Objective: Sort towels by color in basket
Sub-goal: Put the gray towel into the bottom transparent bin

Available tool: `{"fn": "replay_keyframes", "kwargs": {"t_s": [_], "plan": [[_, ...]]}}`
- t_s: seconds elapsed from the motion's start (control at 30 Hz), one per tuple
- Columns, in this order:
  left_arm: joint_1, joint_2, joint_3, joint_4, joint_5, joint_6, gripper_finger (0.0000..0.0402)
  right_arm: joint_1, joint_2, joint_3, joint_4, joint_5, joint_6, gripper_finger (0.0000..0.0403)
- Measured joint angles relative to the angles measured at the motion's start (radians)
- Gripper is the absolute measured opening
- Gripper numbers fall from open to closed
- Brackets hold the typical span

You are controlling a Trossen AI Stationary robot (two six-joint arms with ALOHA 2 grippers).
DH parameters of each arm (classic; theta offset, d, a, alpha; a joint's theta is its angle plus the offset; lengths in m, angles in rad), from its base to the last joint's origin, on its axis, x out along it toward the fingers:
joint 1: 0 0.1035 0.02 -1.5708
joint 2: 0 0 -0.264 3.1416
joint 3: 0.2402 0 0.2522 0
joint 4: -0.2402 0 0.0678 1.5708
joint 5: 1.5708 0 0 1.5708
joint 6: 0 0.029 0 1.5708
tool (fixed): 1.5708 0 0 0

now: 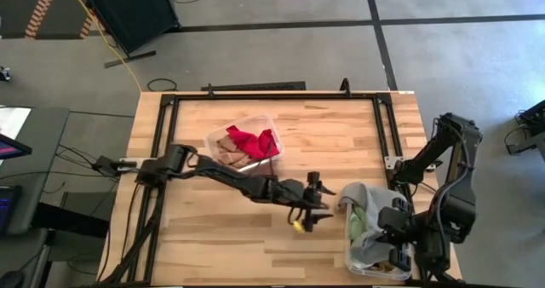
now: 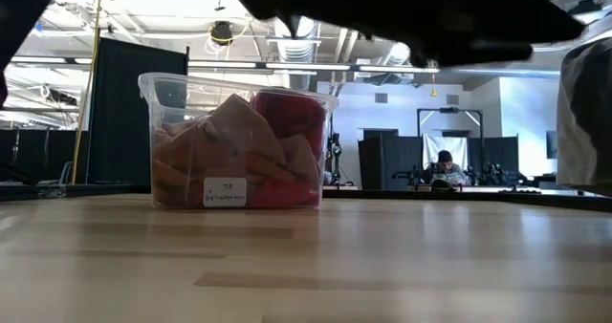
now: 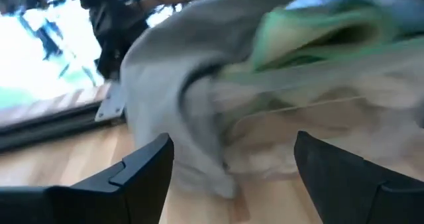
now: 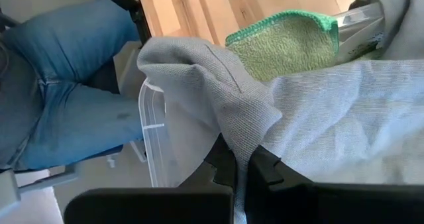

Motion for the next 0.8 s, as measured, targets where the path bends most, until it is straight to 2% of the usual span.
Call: {"fn": "replay_keyframes", "kwargs": {"t_s": [0.23, 0.43, 0.6, 0.7, 0.8], "plan": [[0.047, 0.118, 0.122, -0.005, -0.014, -0.108, 0.0300, 0.000, 0.001, 0.001, 0.009, 0.016, -0.008, 0.0028], [0.068, 0.170, 0.192, -0.007, -0.031, -0.127, 0.0300, 0.000, 0.001, 0.001, 0.019, 0.033, -0.039, 0.0028], [0.085, 0.170, 0.203, -0.009, -0.031, -0.097, 0.0295, 0.000, 0.001, 0.001, 0.020, 0.057, -0.049, 0.0028], [0.091, 0.170, 0.203, -0.011, -0.004, -0.071, 0.0265, 0.000, 0.001, 0.001, 0.021, 0.058, -0.050, 0.0028], [0.095, 0.170, 0.203, -0.013, 0.043, -0.051, 0.0204, 0.000, 0.001, 0.001, 0.021, 0.058, -0.050, 0.0028]]}}
